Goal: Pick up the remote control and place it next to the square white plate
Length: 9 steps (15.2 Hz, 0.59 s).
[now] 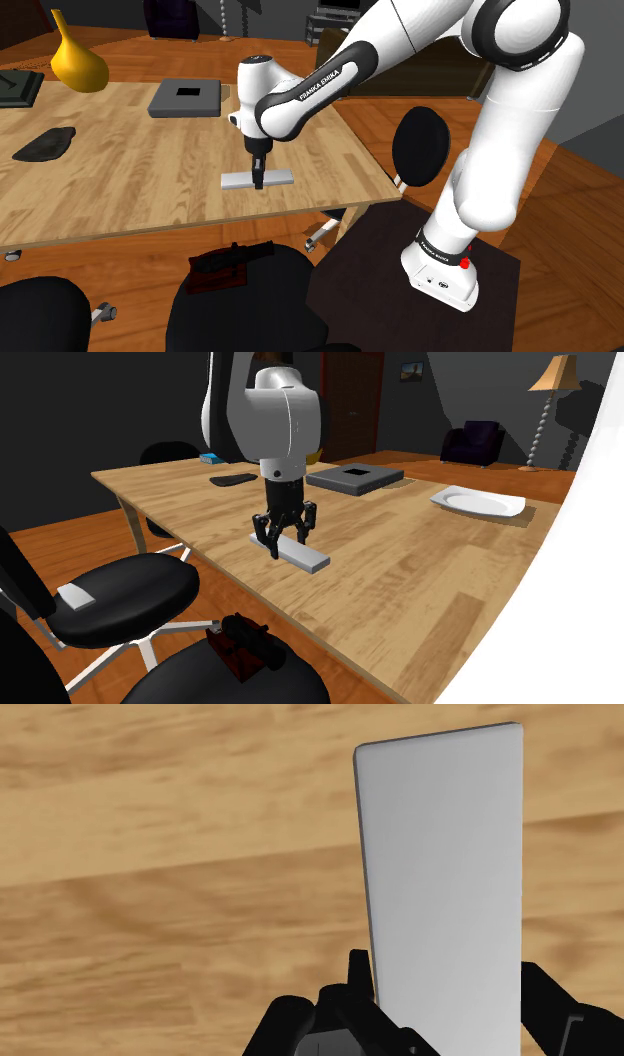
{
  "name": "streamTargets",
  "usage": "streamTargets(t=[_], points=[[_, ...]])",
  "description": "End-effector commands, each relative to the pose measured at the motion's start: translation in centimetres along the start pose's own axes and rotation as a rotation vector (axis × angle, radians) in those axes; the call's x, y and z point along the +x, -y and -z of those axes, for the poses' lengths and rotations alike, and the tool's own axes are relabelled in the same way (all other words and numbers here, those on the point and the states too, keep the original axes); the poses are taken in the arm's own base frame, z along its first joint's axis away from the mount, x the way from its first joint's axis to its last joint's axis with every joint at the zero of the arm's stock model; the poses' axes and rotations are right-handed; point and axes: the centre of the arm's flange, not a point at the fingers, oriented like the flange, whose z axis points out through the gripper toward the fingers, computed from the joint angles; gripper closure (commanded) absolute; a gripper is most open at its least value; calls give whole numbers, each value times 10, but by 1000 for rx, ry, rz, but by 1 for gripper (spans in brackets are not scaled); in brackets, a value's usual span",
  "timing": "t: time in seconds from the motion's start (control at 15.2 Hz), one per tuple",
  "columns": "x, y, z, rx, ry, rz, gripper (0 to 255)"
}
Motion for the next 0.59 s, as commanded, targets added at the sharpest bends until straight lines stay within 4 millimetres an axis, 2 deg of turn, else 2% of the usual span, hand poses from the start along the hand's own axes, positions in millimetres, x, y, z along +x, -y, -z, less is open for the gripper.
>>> streamTargets(t=[0.0, 0.33, 0.53], points=[[0, 0, -1, 1, 1, -1, 255], [0, 0, -1, 1, 1, -1, 255], [0, 0, 15, 1, 1, -1, 255]])
